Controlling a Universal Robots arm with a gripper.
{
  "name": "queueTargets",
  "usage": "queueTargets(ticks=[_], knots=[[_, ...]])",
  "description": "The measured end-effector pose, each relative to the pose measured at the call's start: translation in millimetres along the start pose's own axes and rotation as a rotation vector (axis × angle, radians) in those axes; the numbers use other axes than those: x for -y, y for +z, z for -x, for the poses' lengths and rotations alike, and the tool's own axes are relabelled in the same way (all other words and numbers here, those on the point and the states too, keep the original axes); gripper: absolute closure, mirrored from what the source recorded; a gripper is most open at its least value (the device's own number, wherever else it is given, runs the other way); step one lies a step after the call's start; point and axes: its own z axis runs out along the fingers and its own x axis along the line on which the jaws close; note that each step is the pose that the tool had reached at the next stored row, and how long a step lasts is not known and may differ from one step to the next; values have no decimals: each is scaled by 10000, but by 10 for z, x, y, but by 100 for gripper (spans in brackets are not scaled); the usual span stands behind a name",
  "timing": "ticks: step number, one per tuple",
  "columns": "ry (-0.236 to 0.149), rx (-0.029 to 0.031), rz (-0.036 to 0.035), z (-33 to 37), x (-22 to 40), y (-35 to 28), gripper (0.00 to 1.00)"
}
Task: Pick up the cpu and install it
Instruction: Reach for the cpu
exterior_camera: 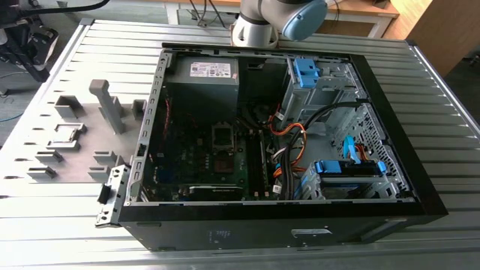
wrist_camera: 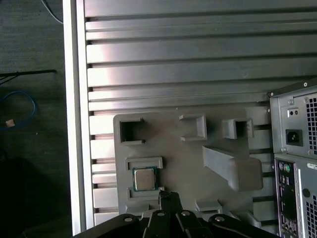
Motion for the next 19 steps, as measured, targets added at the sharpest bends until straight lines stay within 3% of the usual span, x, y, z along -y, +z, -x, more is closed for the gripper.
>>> queueTargets(ticks=[4,10,19], knots=[[1,-4,0,-40,4,30,89],[4,-58,-12,-65,16,80,89],[4,-65,-13,-55,20,87,89]])
